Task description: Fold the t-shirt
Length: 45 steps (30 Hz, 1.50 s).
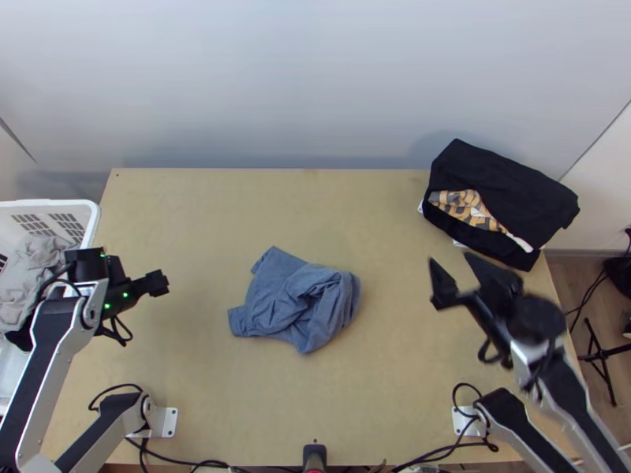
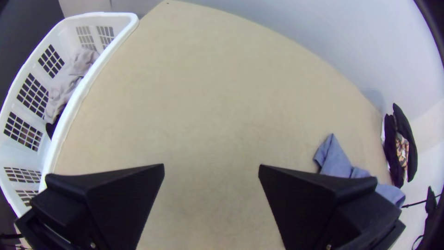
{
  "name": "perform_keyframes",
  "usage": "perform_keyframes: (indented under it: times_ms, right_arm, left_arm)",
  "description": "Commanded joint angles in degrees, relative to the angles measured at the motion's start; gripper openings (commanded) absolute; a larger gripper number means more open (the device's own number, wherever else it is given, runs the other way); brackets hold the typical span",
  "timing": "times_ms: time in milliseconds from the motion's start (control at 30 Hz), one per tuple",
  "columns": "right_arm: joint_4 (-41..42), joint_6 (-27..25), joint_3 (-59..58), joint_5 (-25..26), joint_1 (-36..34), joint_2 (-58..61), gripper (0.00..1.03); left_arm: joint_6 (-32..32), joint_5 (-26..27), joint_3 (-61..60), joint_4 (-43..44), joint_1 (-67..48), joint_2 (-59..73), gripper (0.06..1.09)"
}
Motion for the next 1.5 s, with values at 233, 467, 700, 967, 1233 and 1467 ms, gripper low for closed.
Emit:
perform_keyframes:
  times_ms: [233, 467, 700, 967, 1233, 1467]
  right_arm:
    - [-30.5, 6.9, 66.9, 1.7, 23.8, 60.5, 0.99]
    - [-31.4, 14.9, 78.2, 1.6, 29.2, 73.5, 0.99]
    - [-32.5, 27.7, 79.4, -0.6, 30.7, 79.9, 0.99]
    - [-32.7, 38.3, 80.0, -7.5, 32.5, 86.2, 0.99]
    - [-47.6, 45.1, 89.0, -7.5, 35.2, 93.5, 0.97]
    - [-49.3, 43.2, 93.0, -7.2, 35.8, 98.4, 0.88]
  left_arm:
    - [-2.6, 0.0, -4.6, 4.8, -2.1, -0.7, 1.05]
    - [-4.7, 0.0, -6.2, 4.8, -2.1, -3.4, 1.05]
    - [-6.1, 0.0, -7.2, 4.3, -2.1, -6.1, 1.05]
    - [-7.3, 0.0, -7.1, 2.8, -2.1, -8.6, 1.05]
    - [-8.2, 0.0, -7.4, 2.1, -1.7, -9.7, 1.05]
    - [-8.2, 0.0, -8.0, 2.2, -1.6, -9.7, 1.05]
